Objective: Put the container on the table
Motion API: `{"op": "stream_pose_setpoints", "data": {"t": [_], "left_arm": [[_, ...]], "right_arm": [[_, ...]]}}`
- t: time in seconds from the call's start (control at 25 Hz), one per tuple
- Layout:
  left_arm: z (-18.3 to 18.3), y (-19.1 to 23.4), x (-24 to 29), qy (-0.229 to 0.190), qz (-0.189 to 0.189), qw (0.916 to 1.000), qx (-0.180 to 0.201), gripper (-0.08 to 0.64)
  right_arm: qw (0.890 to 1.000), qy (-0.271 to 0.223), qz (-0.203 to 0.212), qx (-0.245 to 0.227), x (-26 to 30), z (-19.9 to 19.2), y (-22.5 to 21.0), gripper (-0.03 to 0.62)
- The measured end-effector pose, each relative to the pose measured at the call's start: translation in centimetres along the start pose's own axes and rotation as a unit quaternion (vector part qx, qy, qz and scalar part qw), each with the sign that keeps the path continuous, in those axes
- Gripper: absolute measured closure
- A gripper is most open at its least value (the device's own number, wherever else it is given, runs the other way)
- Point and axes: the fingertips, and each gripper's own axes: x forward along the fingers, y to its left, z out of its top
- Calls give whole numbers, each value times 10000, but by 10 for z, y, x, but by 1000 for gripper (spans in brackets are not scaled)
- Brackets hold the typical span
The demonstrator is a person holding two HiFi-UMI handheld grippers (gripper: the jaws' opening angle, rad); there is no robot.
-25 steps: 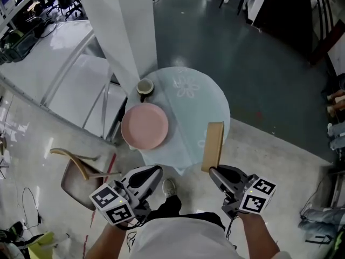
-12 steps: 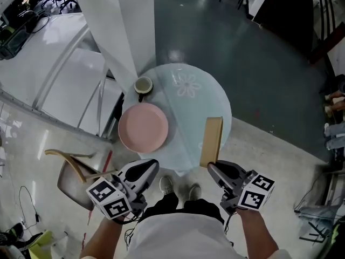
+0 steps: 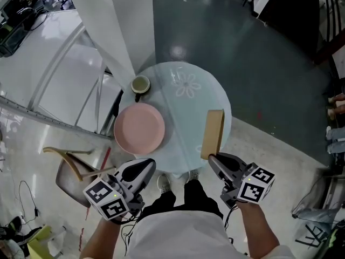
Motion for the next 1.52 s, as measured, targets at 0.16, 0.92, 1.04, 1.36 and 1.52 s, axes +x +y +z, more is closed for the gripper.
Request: {"op": "stream_pose_setpoints", "data": {"t": [0.16, 0.92, 1.04, 1.36, 1.52], "left_arm": [[-2, 5, 21, -5, 206, 9998, -55, 538], [1, 45, 133, 217, 888, 9957, -165, 538], [1, 54, 145, 278, 963, 9948, -177, 538], [-7, 75, 169, 545, 1061, 9929, 29, 538], [-11, 82, 179, 625, 1067, 9923, 79, 538]], "right_arm": [[9999, 131, 85, -22, 4, 10, -31, 561], [9956, 853, 123, -367, 39, 62, -171, 561], [9941, 999, 88, -423, 50, 63, -192, 560], [9875, 1392, -109, -730, 80, 60, -242, 560], [9816, 1616, -261, -985, 91, 59, -265, 560]]}}
